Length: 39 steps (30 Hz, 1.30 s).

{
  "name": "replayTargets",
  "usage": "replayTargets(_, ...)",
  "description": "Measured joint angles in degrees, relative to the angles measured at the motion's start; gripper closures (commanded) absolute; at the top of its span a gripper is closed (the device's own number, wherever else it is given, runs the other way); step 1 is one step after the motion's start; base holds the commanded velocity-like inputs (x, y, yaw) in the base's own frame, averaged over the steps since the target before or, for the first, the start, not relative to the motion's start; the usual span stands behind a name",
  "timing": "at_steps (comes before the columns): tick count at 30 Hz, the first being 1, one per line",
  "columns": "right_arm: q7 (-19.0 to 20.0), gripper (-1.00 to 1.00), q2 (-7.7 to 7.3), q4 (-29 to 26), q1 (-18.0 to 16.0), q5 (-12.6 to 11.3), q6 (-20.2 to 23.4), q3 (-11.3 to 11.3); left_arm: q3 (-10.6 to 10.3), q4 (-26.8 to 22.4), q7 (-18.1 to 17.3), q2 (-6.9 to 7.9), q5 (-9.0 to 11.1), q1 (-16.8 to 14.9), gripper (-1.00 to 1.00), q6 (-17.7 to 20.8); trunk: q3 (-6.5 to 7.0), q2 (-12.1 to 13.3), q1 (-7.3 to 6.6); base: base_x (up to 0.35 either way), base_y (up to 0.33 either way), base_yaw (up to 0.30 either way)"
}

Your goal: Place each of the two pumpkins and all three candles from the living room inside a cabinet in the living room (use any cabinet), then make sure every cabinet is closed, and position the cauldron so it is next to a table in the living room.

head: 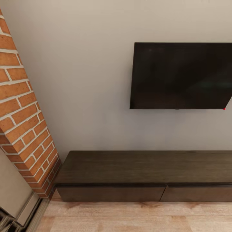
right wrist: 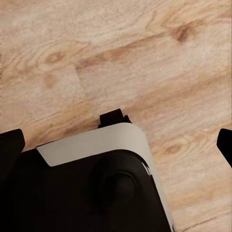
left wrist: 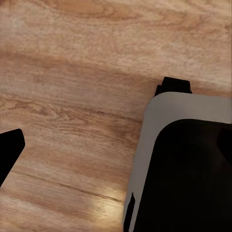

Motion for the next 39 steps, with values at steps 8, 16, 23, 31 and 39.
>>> replayTargets(8,0.0,-1.0,0.12,-0.1,0.0,-0.3,0.0,0.0,0.2,-0.2,0.0,-0.49,0.1,0.0,-1.0,-0.1,0.0,0.0,0.0,0.0,0.0,0.0)
replayTargets(16,0.0,-1.0,0.07,0.0,0.0,-0.3,0.0,0.0,0.2,-0.2,0.0,-0.48,0.0,0.0,-1.0,-0.1,0.0,0.0,0.0,0.0,0.0,0.0)
replayTargets(23,0.0,-1.0,0.08,0.0,0.0,-0.3,0.0,0.0,0.2,-0.2,0.0,-0.41,0.0,0.0,-1.0,-0.1,0.0,0.0,0.0,0.0,0.0,0.0)
replayTargets(31,0.0,-1.0,0.08,0.0,0.0,-0.3,0.0,0.0,0.2,-0.2,0.0,-0.53,0.0,0.0,-1.0,-0.1,0.0,0.0,0.0,0.0,0.0,0.0)
replayTargets(39,0.0,-1.0,0.08,0.0,0.0,-0.3,0.0,0.0,0.2,-0.2,0.0,-0.54,0.1,0.0,-1.0,-0.1,0.0,0.0,0.0,0.0,0.0,0.0)
